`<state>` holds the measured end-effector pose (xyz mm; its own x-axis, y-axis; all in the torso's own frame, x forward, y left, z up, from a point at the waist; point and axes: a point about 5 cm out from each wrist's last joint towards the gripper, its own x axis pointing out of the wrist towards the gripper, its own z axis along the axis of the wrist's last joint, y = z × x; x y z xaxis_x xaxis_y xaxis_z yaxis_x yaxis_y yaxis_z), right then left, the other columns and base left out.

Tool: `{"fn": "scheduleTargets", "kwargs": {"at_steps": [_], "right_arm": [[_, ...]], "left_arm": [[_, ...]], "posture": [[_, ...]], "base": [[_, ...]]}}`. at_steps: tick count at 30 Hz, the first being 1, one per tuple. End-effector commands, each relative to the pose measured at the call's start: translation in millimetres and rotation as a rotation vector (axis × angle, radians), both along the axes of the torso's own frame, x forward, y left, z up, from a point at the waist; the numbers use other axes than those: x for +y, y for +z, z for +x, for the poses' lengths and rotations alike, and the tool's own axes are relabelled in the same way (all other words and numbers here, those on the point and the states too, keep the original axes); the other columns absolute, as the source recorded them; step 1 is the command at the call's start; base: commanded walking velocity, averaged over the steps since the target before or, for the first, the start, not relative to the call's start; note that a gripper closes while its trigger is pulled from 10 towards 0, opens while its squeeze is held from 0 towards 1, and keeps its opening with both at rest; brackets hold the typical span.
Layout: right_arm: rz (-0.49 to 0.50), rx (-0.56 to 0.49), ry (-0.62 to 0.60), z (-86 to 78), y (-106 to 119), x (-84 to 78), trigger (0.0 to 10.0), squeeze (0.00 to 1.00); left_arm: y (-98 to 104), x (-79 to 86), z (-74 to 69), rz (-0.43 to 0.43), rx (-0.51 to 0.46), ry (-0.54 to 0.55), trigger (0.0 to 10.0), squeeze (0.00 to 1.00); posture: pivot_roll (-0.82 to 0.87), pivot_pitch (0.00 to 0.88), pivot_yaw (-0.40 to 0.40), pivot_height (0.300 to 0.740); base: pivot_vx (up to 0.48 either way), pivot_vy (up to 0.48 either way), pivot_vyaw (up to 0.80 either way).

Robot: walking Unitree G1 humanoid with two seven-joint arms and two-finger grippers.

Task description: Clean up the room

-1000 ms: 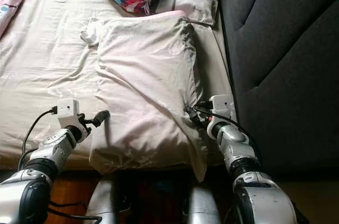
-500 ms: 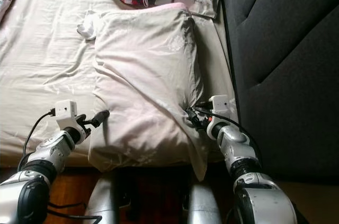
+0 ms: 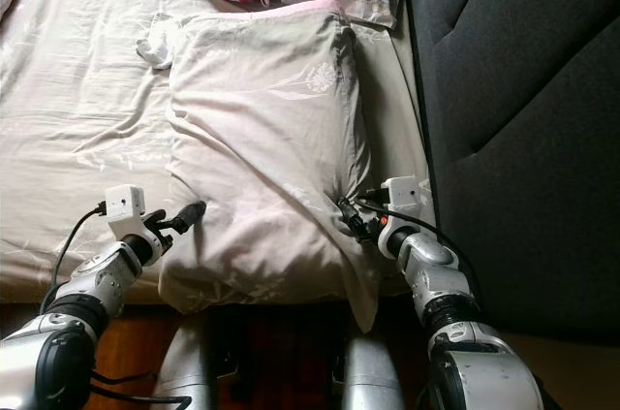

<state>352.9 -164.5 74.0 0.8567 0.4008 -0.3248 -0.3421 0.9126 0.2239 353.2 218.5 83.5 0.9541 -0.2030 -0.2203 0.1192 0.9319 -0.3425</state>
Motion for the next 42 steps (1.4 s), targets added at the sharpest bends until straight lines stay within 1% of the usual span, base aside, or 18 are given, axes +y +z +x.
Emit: {"fn": "scheduleTargets", "kwargs": {"at_steps": [1,3,6,9,10,11,12,13,17,26,30,32,42], "right_arm": [[-0.008,0.18,0.081,-27.2,-40,11.0,10.0,0.0],[-0.013,0.186,0.11,-29.7,-42,11.5,10.0,0.0],[-0.013,0.189,0.114,-30.4,-42,9.8,10.0,0.0],[-0.013,0.19,0.117,-31.0,-43,9.7,10.0,0.0],[-0.013,0.191,0.123,-31.7,-43,10.2,10.0,0.0],[-0.013,0.191,0.127,-32.1,-43,10.9,10.0,0.0],[-0.013,0.191,0.135,-32.4,-44,11.9,6.0,0.0],[-0.009,0.191,0.138,-32.5,-44,12.5,0.0,0.0],[-0.002,0.19,0.158,-32.8,-43,16.1,0.0,0.0],[-0.003,0.194,0.181,-36.2,-46,19.8,0.0,0.0],[-0.008,0.193,0.183,-36.6,-47,20.7,0.0,0.0],[-0.003,0.186,0.186,-36.9,-47,22.9,0.0,0.0],[-0.007,0.17,0.183,-39.4,-49,27.2,0.0,0.0]], "left_arm": [[-26,-5.9,-15.0,-0.03,0.102,-0.031,10.0,0.0],[-32,-12.2,-18.5,-0.018,0.129,-0.065,10.0,0.0],[-37,-17.0,-20.8,-0.006,0.149,-0.086,10.0,0.0],[-38,-18.4,-21.1,-0.008,0.153,-0.087,10.0,0.0],[-39,-19.1,-21.5,-0.005,0.157,-0.086,8.5,0.0],[-39,-19.2,-21.7,-0.002,0.158,-0.085,4.4,0.0],[-39,-19.3,-21.9,0.001,0.158,-0.086,0.0,0.0],[-39,-19.6,-22.0,0.002,0.157,-0.088,0.0,0.0],[-40,-20.2,-22.7,0.016,0.158,-0.094,0.0,0.0],[-39,-24.3,-22.4,0.005,0.14,-0.126,0.0,0.0],[-39,-26.0,-22.1,-0.006,0.134,-0.121,0.0,0.0],[-41,-30.3,-22.7,-0.003,0.137,-0.133,0.0,0.0],[-43,-32.3,-23.6,0.01,0.133,-0.126,0.0,0.0]], "posture": [[-0.13,0.43,-0.037,0.638],[-0.14,0.43,-0.046,0.638],[-0.15,0.431,-0.05,0.638],[-0.15,0.431,-0.054,0.638],[-0.15,0.43,-0.056,0.638],[-0.15,0.43,-0.056,0.638],[-0.15,0.43,-0.057,0.638],[-0.15,0.43,-0.057,0.638],[-0.14,0.426,-0.057,0.638],[-0.14,0.42,-0.051,0.638],[-0.14,0.417,-0.051,0.638],[-0.14,0.414,-0.051,0.638],[-0.13,0.404,-0.048,0.638]], "base": [[0.0,0.0,0.0],[0.0,0.0,0.0],[0.0,0.0,0.0],[0.0,0.0,0.0],[0.0,0.0,0.0],[0.0,0.0,0.0],[0.0,0.0,0.0],[0.0,0.0,0.0],[0.0,0.0,0.0],[0.0,0.0,0.0],[0.0,0.0,0.0],[0.0,0.0,0.0],[0.0,0.0,0.0]]}}
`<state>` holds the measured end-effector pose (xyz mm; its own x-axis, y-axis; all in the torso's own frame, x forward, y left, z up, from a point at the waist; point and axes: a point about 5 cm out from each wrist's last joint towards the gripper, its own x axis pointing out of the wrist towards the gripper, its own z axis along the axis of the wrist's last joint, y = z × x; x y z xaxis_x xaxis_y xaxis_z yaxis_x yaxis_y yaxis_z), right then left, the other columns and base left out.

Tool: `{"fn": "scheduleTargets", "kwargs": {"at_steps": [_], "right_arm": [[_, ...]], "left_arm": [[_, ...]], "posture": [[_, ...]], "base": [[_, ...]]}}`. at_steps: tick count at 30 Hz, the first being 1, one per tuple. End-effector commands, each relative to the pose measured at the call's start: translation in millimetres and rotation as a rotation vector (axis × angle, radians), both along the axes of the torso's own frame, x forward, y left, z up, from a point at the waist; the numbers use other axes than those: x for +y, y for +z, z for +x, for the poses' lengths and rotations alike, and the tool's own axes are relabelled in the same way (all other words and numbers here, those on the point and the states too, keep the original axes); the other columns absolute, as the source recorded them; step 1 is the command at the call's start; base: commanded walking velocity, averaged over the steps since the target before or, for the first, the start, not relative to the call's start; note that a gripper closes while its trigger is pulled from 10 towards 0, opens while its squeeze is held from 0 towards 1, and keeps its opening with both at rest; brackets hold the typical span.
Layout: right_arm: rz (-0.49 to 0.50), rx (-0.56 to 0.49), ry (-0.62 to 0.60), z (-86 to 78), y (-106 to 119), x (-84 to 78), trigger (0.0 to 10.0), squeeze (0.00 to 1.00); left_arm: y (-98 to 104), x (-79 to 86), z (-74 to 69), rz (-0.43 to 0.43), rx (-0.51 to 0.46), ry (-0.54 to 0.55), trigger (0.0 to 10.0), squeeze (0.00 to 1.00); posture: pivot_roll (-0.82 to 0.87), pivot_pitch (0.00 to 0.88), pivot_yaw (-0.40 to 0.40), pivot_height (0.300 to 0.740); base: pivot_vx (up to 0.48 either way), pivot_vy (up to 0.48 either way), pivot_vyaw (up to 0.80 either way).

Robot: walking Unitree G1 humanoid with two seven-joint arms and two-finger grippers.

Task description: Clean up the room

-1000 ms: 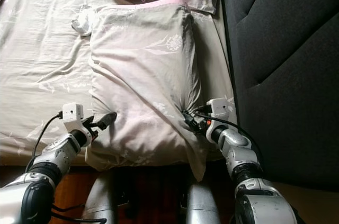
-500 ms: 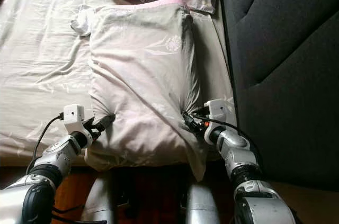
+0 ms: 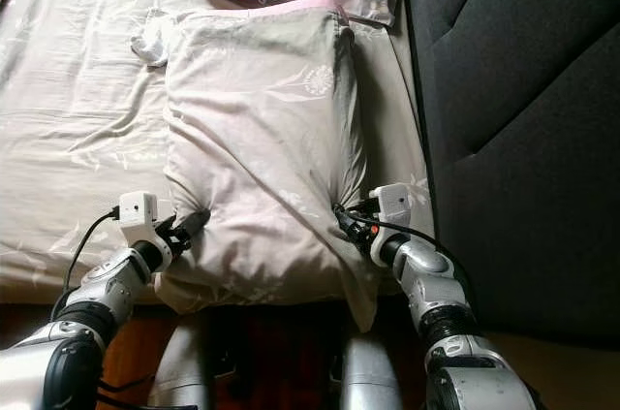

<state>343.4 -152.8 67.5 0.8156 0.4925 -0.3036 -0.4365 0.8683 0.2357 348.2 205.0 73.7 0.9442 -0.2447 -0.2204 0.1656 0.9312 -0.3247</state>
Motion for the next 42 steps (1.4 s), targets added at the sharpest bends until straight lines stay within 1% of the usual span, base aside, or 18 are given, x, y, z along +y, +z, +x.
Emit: {"fn": "scheduleTargets", "kwargs": {"at_steps": [1,8,20,34,37,38,39,40,41,42], "right_arm": [[-0.036,0.183,0.081,-30.5,-43.6,15.7,0.0,0.0],[-0.034,0.17,0.052,-31.5,-45.0,15.1,0.0,0.0],[-0.044,0.154,0.005,-28.8,-43.9,12.8,0.0,0.0],[-0.05,0.154,-0.018,-30.4,-46.6,14.2,0.0,0.0],[-0.067,0.152,-0.029,-29.8,-46.7,14.1,0.0,0.0],[-0.136,0.143,-0.053,-29.3,-48.0,11.6,10.0,0.0],[-0.149,0.139,-0.055,-29.2,-48.1,11.2,10.0,0.0],[-0.145,0.13,-0.074,-28.9,-47.8,10.3,10.0,0.0],[-0.145,0.13,-0.074,-28.9,-47.8,10.3,10.0,0.0],[-0.14,0.111,-0.113,-28.2,-46.8,8.4,10.0,0.0]], "left_arm": [[-32.8,-19.2,-18.6,-0.005,0.136,-0.078,0.0,0.0],[-34.3,-22.8,-20.0,0.006,0.134,-0.105,0.0,0.0],[-36.2,-25.3,-21.6,-0.004,0.127,-0.099,0.0,0.0],[-34.5,-26.2,-20.3,0.0,0.121,-0.106,0.0,0.0],[-33.7,-25.6,-19.6,0.003,0.118,-0.1,0.0,0.0],[-33.3,-24.3,-18.8,0.027,0.12,-0.085,0.0,0.0],[-33.3,-24.1,-18.7,0.032,0.121,-0.082,0.0,0.0],[-33.2,-23.0,-18.3,0.047,0.121,-0.062,0.9,0.0],[-33.2,-23.0,-18.3,0.047,0.121,-0.062,0.9,0.0],[-32.9,-21.6,-17.8,0.074,0.114,-0.031,10.0,0.0]], "posture": [[-0.13,0.402,-0.047,0.638],[-0.13,0.387,-0.043,0.638],[-0.12,0.36,-0.038,0.638],[-0.12,0.355,-0.03,0.638],[-0.12,0.353,-0.029,0.638],[-0.12,0.348,-0.026,0.638],[-0.12,0.348,-0.026,0.638],[-0.12,0.348,-0.026,0.638],[-0.12,0.348,-0.026,0.638],[-0.11,0.341,-0.021,0.638]], "base": [[0.0,0.0,0.0],[0.0,0.0,0.0],[0.0,0.0,0.0],[0.0,0.0,0.0],[0.0,0.0,0.0],[0.0,0.0,0.0],[0.0,0.0,0.0],[0.0,0.0,0.0],[0.0,0.0,0.0],[0.0,0.0,0.0]]}}
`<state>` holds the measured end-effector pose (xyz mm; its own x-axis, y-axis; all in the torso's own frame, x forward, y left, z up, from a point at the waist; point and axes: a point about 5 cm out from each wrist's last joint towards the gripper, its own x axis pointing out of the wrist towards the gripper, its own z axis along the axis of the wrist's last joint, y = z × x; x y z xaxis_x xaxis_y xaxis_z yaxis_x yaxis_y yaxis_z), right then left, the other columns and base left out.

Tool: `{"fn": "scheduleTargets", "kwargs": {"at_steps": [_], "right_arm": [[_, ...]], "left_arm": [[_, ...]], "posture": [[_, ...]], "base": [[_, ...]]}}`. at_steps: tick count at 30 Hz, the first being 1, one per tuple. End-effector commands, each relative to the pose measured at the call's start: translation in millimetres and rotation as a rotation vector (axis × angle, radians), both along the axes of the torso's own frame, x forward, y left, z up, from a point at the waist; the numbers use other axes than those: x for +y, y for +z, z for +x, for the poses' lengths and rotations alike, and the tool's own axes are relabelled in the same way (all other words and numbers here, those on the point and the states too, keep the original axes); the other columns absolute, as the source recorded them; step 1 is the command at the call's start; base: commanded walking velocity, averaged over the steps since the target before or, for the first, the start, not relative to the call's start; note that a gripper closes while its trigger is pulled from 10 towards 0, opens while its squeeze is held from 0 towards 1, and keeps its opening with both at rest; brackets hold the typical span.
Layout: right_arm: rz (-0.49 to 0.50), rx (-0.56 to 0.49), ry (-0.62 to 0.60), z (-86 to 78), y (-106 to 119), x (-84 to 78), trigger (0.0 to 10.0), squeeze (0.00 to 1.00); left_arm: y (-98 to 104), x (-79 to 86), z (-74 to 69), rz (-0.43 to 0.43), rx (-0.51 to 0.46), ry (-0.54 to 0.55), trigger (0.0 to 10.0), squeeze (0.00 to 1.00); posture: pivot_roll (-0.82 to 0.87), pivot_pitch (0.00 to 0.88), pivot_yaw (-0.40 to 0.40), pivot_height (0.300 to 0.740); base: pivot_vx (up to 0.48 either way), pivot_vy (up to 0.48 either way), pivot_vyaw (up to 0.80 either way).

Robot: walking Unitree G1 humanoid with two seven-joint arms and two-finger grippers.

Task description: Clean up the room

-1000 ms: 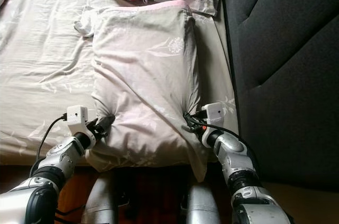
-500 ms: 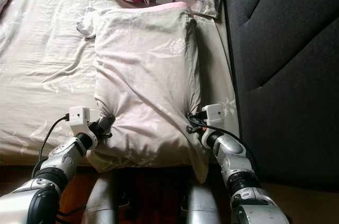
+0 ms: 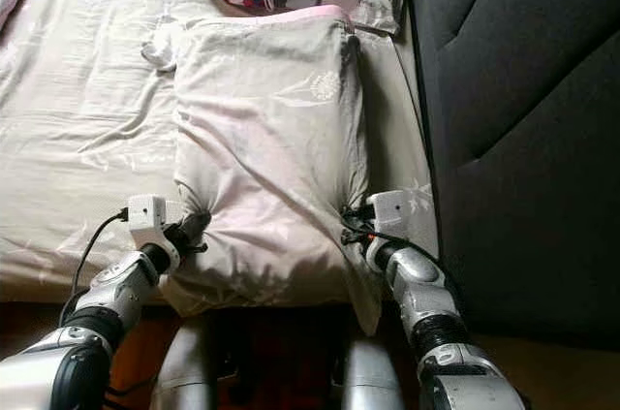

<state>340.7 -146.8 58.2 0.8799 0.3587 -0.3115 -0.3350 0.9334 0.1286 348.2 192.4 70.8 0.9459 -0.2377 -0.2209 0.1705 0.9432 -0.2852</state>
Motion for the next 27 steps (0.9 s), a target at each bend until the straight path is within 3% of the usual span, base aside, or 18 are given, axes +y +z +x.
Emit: {"fn": "scheduleTargets", "kwargs": {"at_steps": [1,4,11,19,27], "right_arm": [[-0.034,0.143,-0.017,-25.0,-37,1.4,10.0,0.0],[-0.061,0.155,-0.059,-27.0,-41,-2.4,10.0,0.0],[0.011,0.069,-0.15,-26.2,-35,-7.8,10.0,0.0],[0.035,-0.016,-0.19,-21.4,-24,-7.2,10.0,0.0],[0.041,-0.03,-0.202,-21.3,-24,-7.1,10.0,0.0]], "left_arm": [[-30,-8.6,-17.7,0.046,0.119,-0.016,10.0,0.0],[-31,-8.5,-19.5,0.047,0.107,0.004,10.0,0.0],[-29,-9.5,-20.7,0.099,0.044,0.058,10.0,0.0],[-16,-17.0,-13.0,0.135,-0.041,0.084,10.0,0.0],[-14,-17.1,-11.1,0.15,-0.047,0.095,10.0,0.0]], "posture": [[-0.11,0.34,-0.021,0.638],[-0.11,0.335,-0.02,0.638],[-0.11,0.315,-0.016,0.638],[-0.12,0.274,-0.006,0.693],[-0.12,0.258,-0.007,0.74]], "base": [[0.0,0.0,0.0],[0.0,0.0,0.0],[0.0,0.0,0.0],[0.0,0.0,0.0],[0.0,0.0,0.0]]}}
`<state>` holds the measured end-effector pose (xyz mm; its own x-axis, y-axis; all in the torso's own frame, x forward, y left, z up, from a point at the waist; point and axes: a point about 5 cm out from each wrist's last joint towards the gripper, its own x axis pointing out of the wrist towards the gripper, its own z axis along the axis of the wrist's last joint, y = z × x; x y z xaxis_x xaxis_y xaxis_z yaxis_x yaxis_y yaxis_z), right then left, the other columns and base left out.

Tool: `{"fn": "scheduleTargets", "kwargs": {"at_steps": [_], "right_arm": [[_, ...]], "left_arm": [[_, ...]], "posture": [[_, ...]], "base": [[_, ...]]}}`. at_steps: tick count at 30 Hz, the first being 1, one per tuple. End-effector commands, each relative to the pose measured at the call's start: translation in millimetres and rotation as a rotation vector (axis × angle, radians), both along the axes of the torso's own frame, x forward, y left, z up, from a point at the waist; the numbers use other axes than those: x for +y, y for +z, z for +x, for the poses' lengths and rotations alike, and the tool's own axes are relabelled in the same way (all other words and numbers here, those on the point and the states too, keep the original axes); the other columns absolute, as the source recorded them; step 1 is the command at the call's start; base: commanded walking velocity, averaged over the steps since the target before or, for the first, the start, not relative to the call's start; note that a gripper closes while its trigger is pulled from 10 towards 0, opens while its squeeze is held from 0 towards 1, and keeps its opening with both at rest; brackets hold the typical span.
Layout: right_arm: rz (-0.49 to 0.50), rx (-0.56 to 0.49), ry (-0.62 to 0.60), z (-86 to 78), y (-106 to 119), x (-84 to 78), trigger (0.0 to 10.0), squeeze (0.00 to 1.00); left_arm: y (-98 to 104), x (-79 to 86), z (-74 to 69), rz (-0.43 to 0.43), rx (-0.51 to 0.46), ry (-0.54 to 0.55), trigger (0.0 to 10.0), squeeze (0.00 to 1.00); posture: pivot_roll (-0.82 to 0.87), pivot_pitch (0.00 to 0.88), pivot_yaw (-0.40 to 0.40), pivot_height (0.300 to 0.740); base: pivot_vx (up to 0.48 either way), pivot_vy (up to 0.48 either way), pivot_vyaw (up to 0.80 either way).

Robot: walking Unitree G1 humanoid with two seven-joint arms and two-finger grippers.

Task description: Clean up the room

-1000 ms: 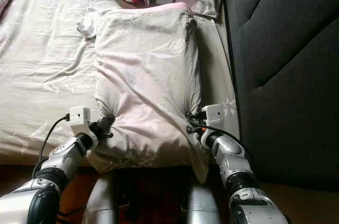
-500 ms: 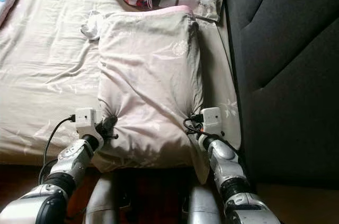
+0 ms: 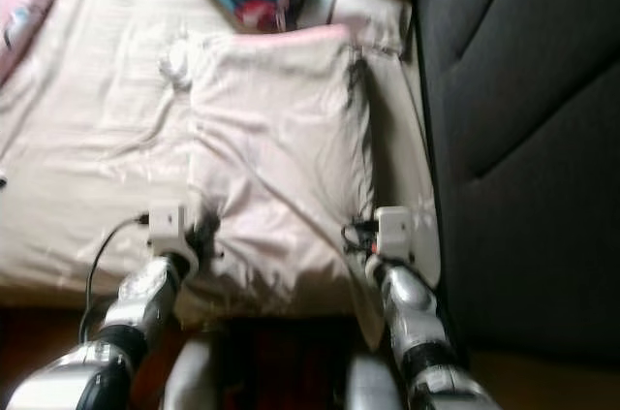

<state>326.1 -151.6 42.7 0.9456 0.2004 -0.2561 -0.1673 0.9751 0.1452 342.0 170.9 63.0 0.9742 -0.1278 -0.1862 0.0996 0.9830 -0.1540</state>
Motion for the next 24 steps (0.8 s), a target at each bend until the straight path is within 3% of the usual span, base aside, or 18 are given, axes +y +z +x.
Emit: {"fn": "scheduleTargets", "kwargs": {"at_steps": [1,24], "right_arm": [[0.014,0.013,-0.021,-6.9,-8,-2.5,10.0,0.0],[0.001,-0.032,-0.102,-8.8,-5,-13.2,10.0,0.0]], "left_arm": [[-6,5.1,-5.0,0.023,0.012,0.013,10.0,0.0],[-2,7.5,-5.0,0.039,-0.032,0.039,10.0,0.0]], "posture": [[-0.12,0.252,-0.008,0.74],[-0.11,0.2,-0.018,0.74]], "base": [[0.0,0.0,0.0],[0.0,0.0,0.0]]}}
